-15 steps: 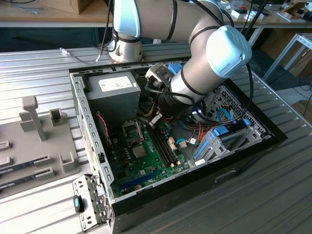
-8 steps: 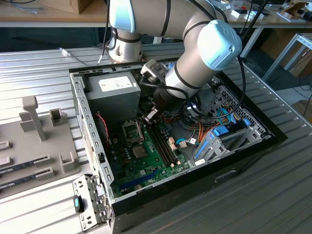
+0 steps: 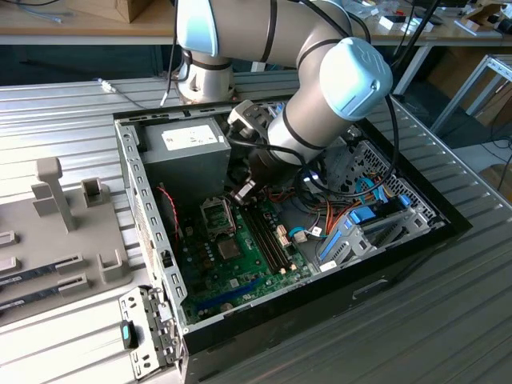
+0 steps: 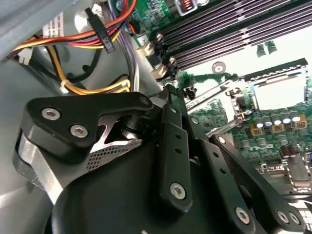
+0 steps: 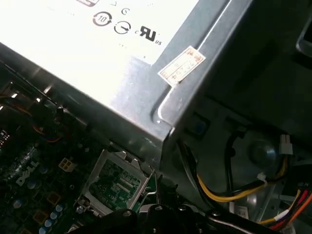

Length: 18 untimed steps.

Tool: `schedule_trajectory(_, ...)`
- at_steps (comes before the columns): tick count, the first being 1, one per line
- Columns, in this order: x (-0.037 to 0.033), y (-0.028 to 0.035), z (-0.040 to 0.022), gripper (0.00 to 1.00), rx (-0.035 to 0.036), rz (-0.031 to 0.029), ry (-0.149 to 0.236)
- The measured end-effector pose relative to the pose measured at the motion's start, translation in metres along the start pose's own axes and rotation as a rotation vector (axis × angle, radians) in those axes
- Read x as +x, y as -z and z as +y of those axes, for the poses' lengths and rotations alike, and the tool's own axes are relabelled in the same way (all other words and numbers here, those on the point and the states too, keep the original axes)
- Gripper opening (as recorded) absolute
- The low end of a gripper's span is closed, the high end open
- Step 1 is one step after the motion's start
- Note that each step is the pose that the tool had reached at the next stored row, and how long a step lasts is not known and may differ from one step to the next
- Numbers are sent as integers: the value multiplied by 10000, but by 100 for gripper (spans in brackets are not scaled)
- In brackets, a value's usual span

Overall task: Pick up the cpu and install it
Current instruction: 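Close the cpu cover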

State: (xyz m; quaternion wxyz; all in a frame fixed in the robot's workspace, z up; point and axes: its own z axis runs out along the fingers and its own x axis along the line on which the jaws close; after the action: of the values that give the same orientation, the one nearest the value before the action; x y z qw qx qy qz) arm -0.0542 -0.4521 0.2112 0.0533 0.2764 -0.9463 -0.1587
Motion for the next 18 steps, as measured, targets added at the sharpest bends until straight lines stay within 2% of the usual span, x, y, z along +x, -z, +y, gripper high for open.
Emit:
schedule_trajectory(1, -1, 0, 2, 11, -55, -33, 11)
schedule_trajectory(2, -3, -4, 3, 11, -157, -95, 35)
schedule_trajectory(3, -4, -7, 4, 11, -192, -116, 43)
schedule_trajectory(10, 6, -74, -13, 11, -315, -190, 70)
schedule_trajectory(14, 35, -94, 0, 11, -391, -235, 87)
schedule_trajectory(18, 45, -88, -1, 11, -413, -251, 92)
